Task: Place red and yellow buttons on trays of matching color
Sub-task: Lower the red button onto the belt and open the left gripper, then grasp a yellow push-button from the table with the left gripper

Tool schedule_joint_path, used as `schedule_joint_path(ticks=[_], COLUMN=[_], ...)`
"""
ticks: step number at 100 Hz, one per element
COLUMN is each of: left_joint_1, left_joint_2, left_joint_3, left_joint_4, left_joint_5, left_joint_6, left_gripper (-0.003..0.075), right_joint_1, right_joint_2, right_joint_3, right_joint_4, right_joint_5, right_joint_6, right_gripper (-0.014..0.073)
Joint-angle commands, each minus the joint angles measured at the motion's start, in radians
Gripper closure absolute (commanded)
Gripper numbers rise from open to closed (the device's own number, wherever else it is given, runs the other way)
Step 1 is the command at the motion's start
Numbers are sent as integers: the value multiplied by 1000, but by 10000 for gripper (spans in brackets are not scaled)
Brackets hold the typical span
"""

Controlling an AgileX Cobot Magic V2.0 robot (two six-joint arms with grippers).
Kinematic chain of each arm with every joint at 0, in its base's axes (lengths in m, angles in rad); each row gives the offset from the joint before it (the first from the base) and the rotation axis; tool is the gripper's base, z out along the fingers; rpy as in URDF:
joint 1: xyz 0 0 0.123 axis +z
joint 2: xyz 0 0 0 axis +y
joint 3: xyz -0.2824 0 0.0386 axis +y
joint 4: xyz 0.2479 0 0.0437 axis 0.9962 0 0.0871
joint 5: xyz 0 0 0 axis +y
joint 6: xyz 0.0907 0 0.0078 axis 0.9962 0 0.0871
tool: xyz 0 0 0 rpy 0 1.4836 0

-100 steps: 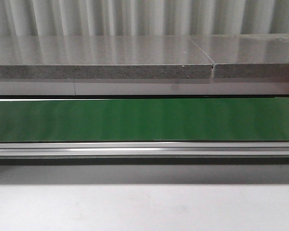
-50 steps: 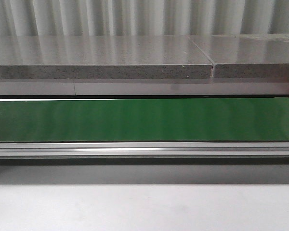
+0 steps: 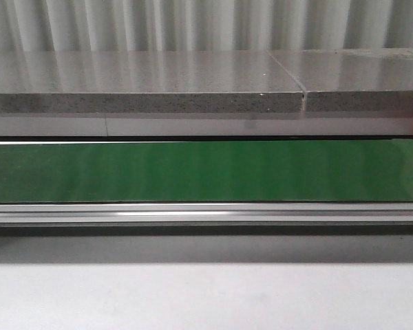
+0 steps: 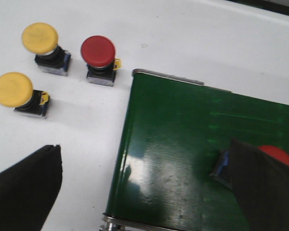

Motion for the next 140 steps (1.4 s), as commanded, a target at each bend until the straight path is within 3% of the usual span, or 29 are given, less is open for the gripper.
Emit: schedule_joint_path(ticks=[1, 18, 59, 87, 140], left_joint_1=[34, 92, 105, 192, 203], left_joint_2=[4, 86, 224, 327, 538], left_joint_3=[-17, -17, -17, -29, -292], left_joint_4=[-18, -16, 11, 9, 31], left_joint_5=[-67, -90, -162, -185, -153], left_joint_6=[-10, -10, -10, -35, -35], left_gripper=[62, 62, 62, 62, 62], right_joint_1=[2, 2, 2, 2, 2], right_joint_2=[-5, -5, -5, -5, -5], right_joint_3=[-24, -24, -24, -24, -24], right_joint_4=[-9, -9, -9, -9, -9], right_joint_5=[-67, -67, -67, -67, -67], right_joint_6=[-6, -6, -6, -6, -6], right_gripper=[662, 662, 662, 662, 662])
